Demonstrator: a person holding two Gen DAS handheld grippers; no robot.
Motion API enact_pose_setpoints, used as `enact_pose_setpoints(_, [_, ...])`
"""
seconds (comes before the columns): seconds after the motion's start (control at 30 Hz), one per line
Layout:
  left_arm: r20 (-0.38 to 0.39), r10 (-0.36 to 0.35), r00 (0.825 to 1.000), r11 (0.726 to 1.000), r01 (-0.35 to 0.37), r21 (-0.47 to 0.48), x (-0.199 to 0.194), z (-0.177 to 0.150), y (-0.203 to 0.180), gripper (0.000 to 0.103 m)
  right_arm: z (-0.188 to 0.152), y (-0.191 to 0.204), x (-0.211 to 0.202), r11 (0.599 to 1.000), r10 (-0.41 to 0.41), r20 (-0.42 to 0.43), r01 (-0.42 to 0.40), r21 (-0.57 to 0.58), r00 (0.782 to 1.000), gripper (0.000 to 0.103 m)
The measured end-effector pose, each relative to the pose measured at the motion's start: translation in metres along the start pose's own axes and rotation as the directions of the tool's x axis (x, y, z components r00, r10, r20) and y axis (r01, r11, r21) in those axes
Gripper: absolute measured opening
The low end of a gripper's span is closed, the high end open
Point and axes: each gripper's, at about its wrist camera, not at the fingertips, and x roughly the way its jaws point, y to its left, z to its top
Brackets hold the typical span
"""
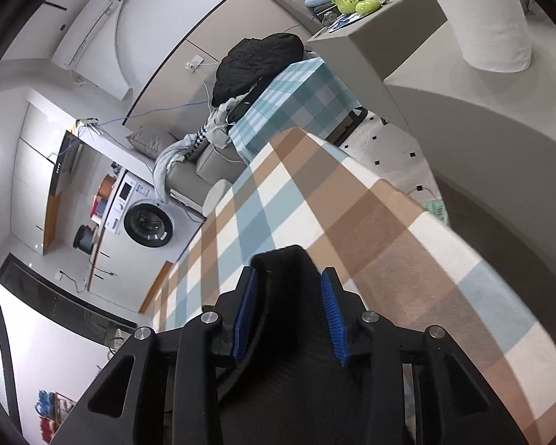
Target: Fold small clothes
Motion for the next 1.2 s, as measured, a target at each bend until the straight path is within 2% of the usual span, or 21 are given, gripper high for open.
enact_pose_setpoints(0.13, [-0.025,0.014,1.0,1.0,-0.014,0.01,-0.007,-0.008,0.005,0.049,-0.007,0.0,-0.001,0.999,-0.039,-0.041,0.038,-0.033,0.998,0.037])
enact_pose_setpoints(0.33, [-0.03,-0.001,1.0,0.998,0.003,0.058,-0.021,-0.024,-0.007,0.049,-0.029,0.017,-0.005,0.997,0.029,-0.095,-0.036,-0.066,0.995,0.038])
enact_pose_setpoints(0.43, [-0.032,0.003,0.999,0.994,0.0,0.105,-0.021,-0.029,-0.019,0.049,-0.04,0.032,0.011,0.994,0.051,-0.141,-0.064,-0.087,0.989,0.039])
enact_pose_setpoints(0.53, [-0.046,0.003,0.999,0.99,0.004,0.143,-0.019,-0.033,-0.03,0.052,-0.047,0.041,0.033,0.996,0.039,-0.183,-0.053,-0.074,0.982,0.039])
enact_pose_setpoints(0.63, [-0.064,-0.007,0.998,0.991,0.016,0.135,-0.02,-0.034,-0.034,0.052,-0.05,0.051,0.055,0.997,-0.007,-0.203,-0.01,-0.078,0.979,0.039])
enact_pose_setpoints(0.7, [-0.072,-0.011,0.997,0.99,0.021,0.14,-0.02,-0.035,-0.036,0.052,-0.05,0.062,0.072,0.997,-0.009,-0.216,-0.007,-0.071,0.976,0.039])
enact_pose_setpoints(0.73, [-0.074,-0.009,0.997,0.989,0.02,0.149,-0.021,-0.036,-0.038,0.052,-0.048,0.071,0.083,0.997,0.013,-0.221,-0.031,-0.075,0.975,0.039])
enact_pose_setpoints(0.8, [-0.078,-0.003,0.997,0.987,0.016,0.159,-0.023,-0.037,-0.039,0.052,-0.041,0.085,0.09,0.991,0.107,-0.191,-0.119,-0.056,0.976,0.039])
enact_pose_setpoints(0.83, [-0.078,0.0,0.997,0.987,0.013,0.16,-0.025,-0.037,-0.04,0.052,-0.036,0.09,0.085,0.982,0.179,-0.137,-0.186,-0.037,0.974,0.039])
enact_pose_setpoints(0.87, [-0.077,-0.001,0.997,0.987,0.014,0.159,-0.026,-0.037,-0.04,0.053,-0.033,0.093,0.081,0.976,0.21,-0.106,-0.215,-0.035,0.972,0.04])
enact_pose_setpoints(0.93, [-0.075,-0.008,0.997,0.987,0.02,0.162,-0.027,-0.038,-0.04,0.056,-0.028,0.098,0.071,0.971,0.226,-0.08,-0.231,-0.064,0.971,0.046])
enact_pose_setpoints(0.97, [-0.075,-0.012,0.997,0.986,0.024,0.165,-0.027,-0.038,-0.04,0.059,-0.027,0.098,0.069,0.97,0.226,-0.085,-0.232,-0.07,0.971,0.047])
enact_pose_setpoints(1.07, [-0.091,-0.015,0.996,0.983,0.031,0.18,-0.025,-0.04,-0.042,0.059,-0.027,0.089,0.058,0.98,0.177,-0.103,-0.185,-0.073,0.979,0.047])
enact_pose_setpoints(1.2, [-0.131,-0.028,0.991,0.978,0.055,0.201,-0.017,-0.046,-0.049,0.059,-0.032,0.076,0.037,0.983,0.158,-0.099,-0.166,-0.082,0.982,0.048])
